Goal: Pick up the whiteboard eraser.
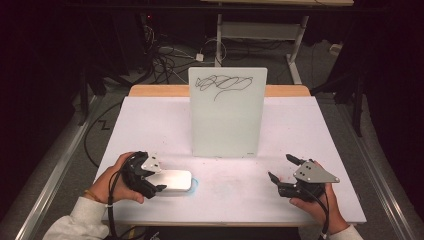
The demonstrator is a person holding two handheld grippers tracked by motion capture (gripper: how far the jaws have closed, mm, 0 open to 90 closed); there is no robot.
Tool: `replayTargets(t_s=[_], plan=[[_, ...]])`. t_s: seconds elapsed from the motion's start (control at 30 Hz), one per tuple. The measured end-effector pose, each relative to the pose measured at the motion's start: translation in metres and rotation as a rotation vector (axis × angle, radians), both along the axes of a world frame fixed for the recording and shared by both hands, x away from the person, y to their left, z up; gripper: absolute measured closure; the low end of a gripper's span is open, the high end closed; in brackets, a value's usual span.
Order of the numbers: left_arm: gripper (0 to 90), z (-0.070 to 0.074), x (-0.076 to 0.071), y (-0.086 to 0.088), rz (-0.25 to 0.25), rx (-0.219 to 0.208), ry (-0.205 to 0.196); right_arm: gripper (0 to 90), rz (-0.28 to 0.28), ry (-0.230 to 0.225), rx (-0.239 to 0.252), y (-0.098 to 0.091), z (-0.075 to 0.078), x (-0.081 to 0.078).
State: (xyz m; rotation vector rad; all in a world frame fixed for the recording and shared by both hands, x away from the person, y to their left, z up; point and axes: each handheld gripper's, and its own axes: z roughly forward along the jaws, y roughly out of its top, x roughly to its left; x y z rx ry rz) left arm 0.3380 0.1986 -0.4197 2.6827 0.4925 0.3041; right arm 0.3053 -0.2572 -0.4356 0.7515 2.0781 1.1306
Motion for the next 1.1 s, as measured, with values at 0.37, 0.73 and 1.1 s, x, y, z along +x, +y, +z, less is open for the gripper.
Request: replayTargets(t_s=[0.37, 0.73, 1.1], plan=[[21.9, -0.013, 0.021, -0.034, -0.130, 0.142, 0.090, 21.8, 0.044, 0.027, -0.030, 0.005, -0.005, -0.001], [21.6, -0.027, 0.032, -0.037, -0.165, 0.139, 0.146, 22.0, 0.073, 0.049, -0.044, 0.008, -0.008, 0.000], [27.8, -0.023, 0.033, -0.029, -0.176, 0.100, 0.121, 22.2, 0.096, 0.060, -0.055, 0.008, -0.009, 0.001]])
